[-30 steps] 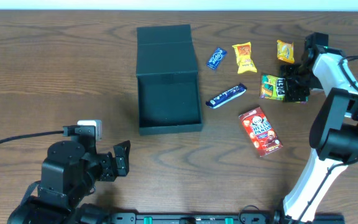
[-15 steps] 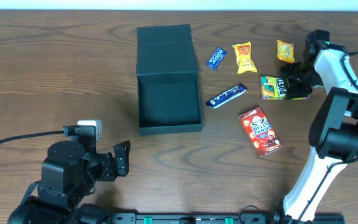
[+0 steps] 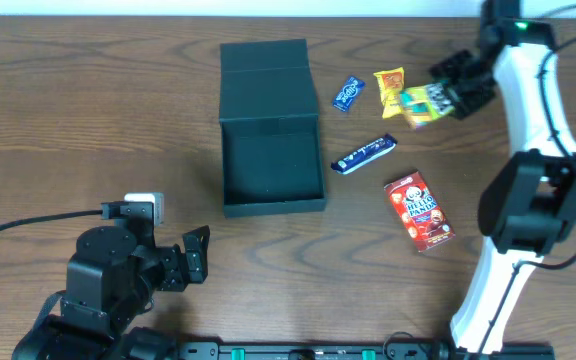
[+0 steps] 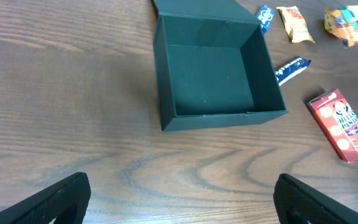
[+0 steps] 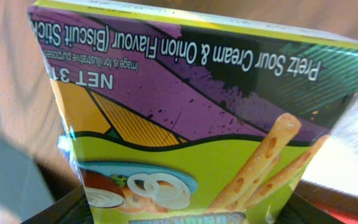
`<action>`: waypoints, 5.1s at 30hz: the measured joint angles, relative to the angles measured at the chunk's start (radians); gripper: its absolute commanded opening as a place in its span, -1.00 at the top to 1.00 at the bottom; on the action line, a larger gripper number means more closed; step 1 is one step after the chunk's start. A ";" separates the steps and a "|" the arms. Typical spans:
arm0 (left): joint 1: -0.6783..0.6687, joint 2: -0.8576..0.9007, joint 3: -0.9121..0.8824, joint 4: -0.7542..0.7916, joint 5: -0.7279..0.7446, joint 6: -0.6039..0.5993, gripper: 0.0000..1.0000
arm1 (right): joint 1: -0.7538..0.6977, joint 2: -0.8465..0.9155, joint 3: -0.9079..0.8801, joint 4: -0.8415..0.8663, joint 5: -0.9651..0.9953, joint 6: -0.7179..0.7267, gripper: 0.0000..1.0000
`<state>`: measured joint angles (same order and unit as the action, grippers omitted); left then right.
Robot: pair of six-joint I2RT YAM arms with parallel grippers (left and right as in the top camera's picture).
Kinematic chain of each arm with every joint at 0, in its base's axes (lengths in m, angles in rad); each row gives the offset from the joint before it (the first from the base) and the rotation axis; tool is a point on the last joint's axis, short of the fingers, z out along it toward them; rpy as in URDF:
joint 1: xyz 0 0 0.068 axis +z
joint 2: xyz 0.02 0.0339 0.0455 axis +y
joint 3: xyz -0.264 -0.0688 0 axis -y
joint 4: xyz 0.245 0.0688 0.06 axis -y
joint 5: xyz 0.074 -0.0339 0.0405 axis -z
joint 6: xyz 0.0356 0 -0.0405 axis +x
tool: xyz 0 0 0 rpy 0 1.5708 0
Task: Pack container
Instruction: 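Carry the Pretz box left and lower it into the black box, then release the Pretz box and lift the right gripper away, then lower the right gripper and grasp the red Hello Panda box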
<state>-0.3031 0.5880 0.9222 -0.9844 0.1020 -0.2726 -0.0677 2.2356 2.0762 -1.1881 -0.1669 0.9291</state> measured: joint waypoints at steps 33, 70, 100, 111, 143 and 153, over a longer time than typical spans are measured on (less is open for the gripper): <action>0.000 0.000 0.000 0.000 0.000 0.000 -0.90 | 0.596 0.000 0.001 -0.092 0.031 -0.476 -0.45; 0.000 0.000 0.000 0.000 0.000 0.000 -0.90 | 0.394 0.000 0.212 -0.401 0.253 -0.522 -0.98; 0.000 0.000 0.000 0.000 0.000 0.000 -0.90 | 0.215 -0.585 -0.538 -0.174 0.218 -0.738 -0.99; 0.000 0.000 0.000 0.000 0.000 0.000 -0.91 | 0.215 -0.586 -0.850 0.122 0.190 -0.912 -0.99; 0.000 0.000 0.000 0.000 0.000 0.000 -0.90 | 0.215 -0.586 -1.220 0.651 0.213 -1.026 -0.43; 0.000 0.000 0.000 0.000 0.000 0.000 -0.90 | 0.215 -0.588 -1.221 0.681 0.216 -0.979 -0.36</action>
<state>-0.3031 0.5880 0.9222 -0.9844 0.1020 -0.2726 0.1471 1.6478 0.8555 -0.5076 0.0494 -0.0502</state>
